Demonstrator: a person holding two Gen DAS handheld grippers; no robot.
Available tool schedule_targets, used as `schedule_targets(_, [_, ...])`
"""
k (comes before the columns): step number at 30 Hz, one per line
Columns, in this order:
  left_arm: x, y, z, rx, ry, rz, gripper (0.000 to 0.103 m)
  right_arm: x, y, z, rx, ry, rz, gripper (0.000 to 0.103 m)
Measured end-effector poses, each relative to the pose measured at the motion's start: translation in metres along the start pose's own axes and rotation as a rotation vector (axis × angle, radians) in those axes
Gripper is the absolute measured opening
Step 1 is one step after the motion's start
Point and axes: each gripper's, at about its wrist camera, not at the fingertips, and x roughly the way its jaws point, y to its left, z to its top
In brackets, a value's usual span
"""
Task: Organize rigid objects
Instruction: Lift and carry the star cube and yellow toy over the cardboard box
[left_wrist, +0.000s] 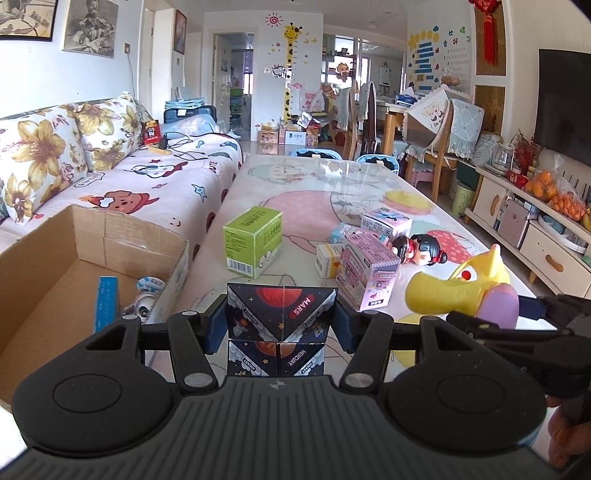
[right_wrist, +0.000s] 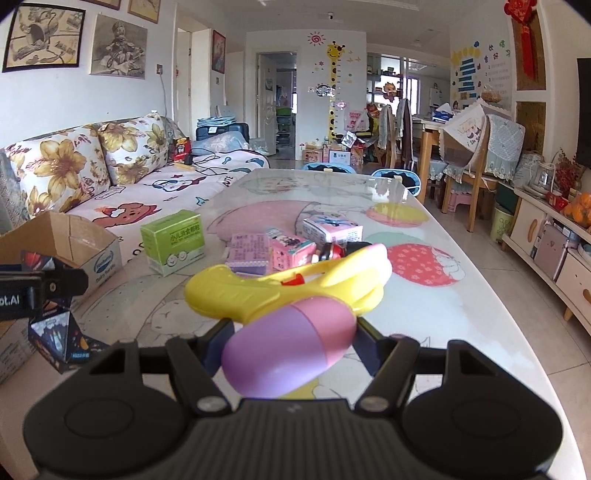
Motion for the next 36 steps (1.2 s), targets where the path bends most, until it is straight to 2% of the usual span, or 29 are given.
schedule_targets(7, [-0.015, 0.010, 0.008, -0.020, -0.021, 0.027, 0.070, -0.013, 0.022, 0.003, -0.052, -0.020, 0.045, 0.069])
schedule_targets(16, [-0.027, 0.036, 0.022, -0.093, -0.052, 0.077, 0.070, -0.025, 0.056, 0.013, -0.127, -0.065, 0.114, 0.069])
schedule_targets(28, [-0.026, 0.085, 0.033, -0.230, -0.089, 0.262, 0.070, -0.016, 0.119, 0.039, -0.262, -0.116, 0.230, 0.069])
schedule_targets(36, [-0.015, 0.111, 0.039, -0.318, -0.085, 0.347, 0.070, 0.012, 0.170, 0.047, -0.368, -0.105, 0.362, 0.069])
